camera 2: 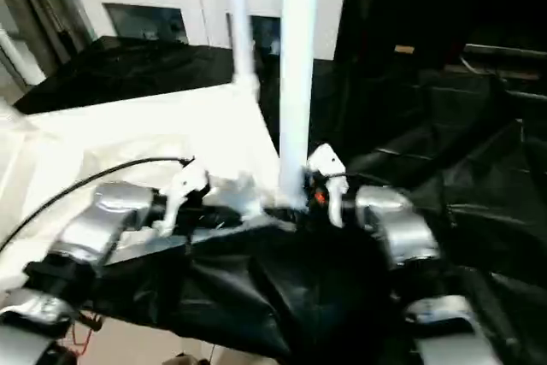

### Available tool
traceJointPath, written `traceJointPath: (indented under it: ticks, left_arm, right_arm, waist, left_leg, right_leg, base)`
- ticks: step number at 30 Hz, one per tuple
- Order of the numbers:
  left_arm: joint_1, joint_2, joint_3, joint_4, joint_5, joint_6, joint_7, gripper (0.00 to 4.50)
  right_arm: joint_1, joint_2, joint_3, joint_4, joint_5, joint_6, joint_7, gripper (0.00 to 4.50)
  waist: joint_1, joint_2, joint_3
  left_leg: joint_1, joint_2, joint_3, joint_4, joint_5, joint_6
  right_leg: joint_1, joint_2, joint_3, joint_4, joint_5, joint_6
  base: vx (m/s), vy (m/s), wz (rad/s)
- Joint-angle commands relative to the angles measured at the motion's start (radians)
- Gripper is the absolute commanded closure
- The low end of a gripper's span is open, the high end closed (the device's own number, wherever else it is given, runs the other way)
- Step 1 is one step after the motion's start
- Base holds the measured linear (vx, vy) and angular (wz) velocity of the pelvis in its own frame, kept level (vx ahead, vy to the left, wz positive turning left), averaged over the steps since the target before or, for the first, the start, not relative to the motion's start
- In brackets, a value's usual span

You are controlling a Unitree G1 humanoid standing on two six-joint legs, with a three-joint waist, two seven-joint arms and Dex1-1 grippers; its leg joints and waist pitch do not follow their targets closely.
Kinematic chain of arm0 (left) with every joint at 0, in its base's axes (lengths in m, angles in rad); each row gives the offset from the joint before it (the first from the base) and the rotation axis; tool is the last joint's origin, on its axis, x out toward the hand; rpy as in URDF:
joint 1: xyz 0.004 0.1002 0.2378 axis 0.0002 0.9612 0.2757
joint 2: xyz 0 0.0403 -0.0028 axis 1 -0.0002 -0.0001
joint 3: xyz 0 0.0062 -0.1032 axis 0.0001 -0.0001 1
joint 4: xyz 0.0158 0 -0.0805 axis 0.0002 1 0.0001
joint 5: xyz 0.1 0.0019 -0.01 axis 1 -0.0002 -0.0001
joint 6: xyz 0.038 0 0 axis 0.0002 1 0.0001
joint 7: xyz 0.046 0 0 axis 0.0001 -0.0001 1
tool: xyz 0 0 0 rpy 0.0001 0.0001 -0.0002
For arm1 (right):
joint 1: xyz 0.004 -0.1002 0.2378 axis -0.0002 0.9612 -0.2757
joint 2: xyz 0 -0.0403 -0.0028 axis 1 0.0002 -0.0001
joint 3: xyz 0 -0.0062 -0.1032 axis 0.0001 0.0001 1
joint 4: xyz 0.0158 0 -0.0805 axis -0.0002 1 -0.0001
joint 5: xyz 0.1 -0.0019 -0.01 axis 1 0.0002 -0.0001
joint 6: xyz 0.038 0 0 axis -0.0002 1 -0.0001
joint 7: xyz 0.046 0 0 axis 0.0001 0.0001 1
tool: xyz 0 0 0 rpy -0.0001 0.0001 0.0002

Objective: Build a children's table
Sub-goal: Rotate leg to tighten

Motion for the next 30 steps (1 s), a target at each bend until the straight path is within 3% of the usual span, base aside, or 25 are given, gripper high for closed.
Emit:
traceJointPath:
  ticks: [1, 6, 14, 18, 19, 22, 24, 27, 30]
  left_arm:
    - [-0.019, -0.018, -0.041, -0.070, -0.045, -0.019, -0.084, 4.50]
    - [-0.014, 0.004, -0.045, -0.087, -0.053, -0.002, -0.130, 4.50]
    - [-0.004, -0.004, -0.042, -0.101, -0.068, 0.006, -0.113, 4.50]
    - [-0.031, -0.047, -0.016, -0.036, -0.016, -0.025, 0.033, 4.50]
    - [-0.057, -0.074, -0.002, 0.013, 0.015, -0.025, 0.134, 4.50]
    - [-0.081, -0.108, 0.020, 0.055, 0.029, -0.024, 0.226, 4.50]
    - [-0.126, -0.170, 0.052, 0.126, 0.058, -0.026, 0.413, 4.50]
    - [-0.145, -0.206, 0.063, 0.159, 0.069, -0.019, 0.503, 4.50]
    - [-0.158, -0.265, 0.077, 0.186, 0.066, -0.026, 0.554, 4.50]
  right_arm:
    - [0.013, 0.007, 0.073, -0.027, -0.005, 0.026, 0.061, 0.46]
    - [0.019, -0.009, 0.092, -0.044, -0.010, 0.040, 0.088, 0.88]
    - [0.054, 0.018, 0.112, -0.099, 0.003, 0.075, 0.078, 1.54]
    - [0.040, 0.081, 0.069, -0.030, -0.028, 0.045, -0.081, 1.62]
    - [0.015, 0.126, 0.038, 0.054, -0.069, 0.012, -0.240, 1.63]
    - [-0.009, 0.170, 0.000, 0.129, -0.095, 0.005, -0.402, 1.70]
    - [-0.038, 0.223, -0.058, 0.212, -0.096, 0.011, -0.594, 1.75]
    - [-0.049, 0.262, -0.094, 0.245, -0.077, 0.022, -0.679, 1.76]
    - [-0.058, 0.324, -0.101, 0.281, -0.092, -0.028, -0.742, 1.76]
  waist:
    - [-0.001, -0.008, -0.064]
    - [0.000, -0.008, -0.060]
    - [0.001, -0.012, -0.065]
    - [-0.004, -0.011, -0.062]
    - [-0.007, -0.011, -0.060]
    - [-0.016, -0.014, -0.057]
    - [-0.022, -0.012, -0.053]
    - [-0.023, -0.012, -0.056]
    - [-0.028, -0.012, -0.060]
  left_leg:
    - [0.023, 0.016, 0.010, -0.061, -0.221, 0.078]
    - [0.024, 0.018, 0.007, -0.068, -0.261, 0.040]
    - [0.019, 0.016, 0.006, -0.064, -0.205, 0.050]
    - [0.020, 0.013, 0.007, -0.066, -0.232, 0.036]
    - [0.019, 0.013, 0.005, -0.067, -0.235, 0.026]
    - [0.027, 0.008, 0.001, -0.073, -0.298, -0.011]
    - [0.026, 0.006, 0.000, -0.074, -0.322, -0.018]
    - [0.027, 0.004, -0.001, -0.074, -0.316, -0.023]
    - [0.018, 0.002, 0.002, -0.070, -0.275, 0.000]
  right_leg:
    - [0.046, -0.031, 0.021, -0.057, -0.120, -0.281]
    - [0.043, -0.033, 0.024, -0.063, -0.210, -0.256]
    - [0.047, -0.033, 0.023, -0.056, -0.150, -0.255]
    - [0.042, -0.035, 0.023, -0.063, -0.199, -0.249]
    - [0.041, -0.036, 0.024, -0.064, -0.216, -0.243]
    - [0.040, -0.037, 0.022, -0.077, -0.350, -0.198]
    - [0.036, -0.037, 0.025, -0.084, -0.394, -0.175]
    - [0.037, -0.034, 0.024, -0.085, -0.381, -0.167]
    - [0.040, -0.032, 0.024, -0.081, -0.292, -0.181]
  base:
    - [0.000, 0.000, 0.00]
    - [0.000, 0.000, 0.00]
    - [0.000, 0.000, 0.00]
    - [0.000, 0.000, 0.00]
    - [0.000, 0.000, 0.00]
    - [0.000, 0.000, 0.00]
    - [0.000, 0.000, 0.00]
    - [0.000, 0.000, 0.00]
    - [0.000, 0.000, 0.00]
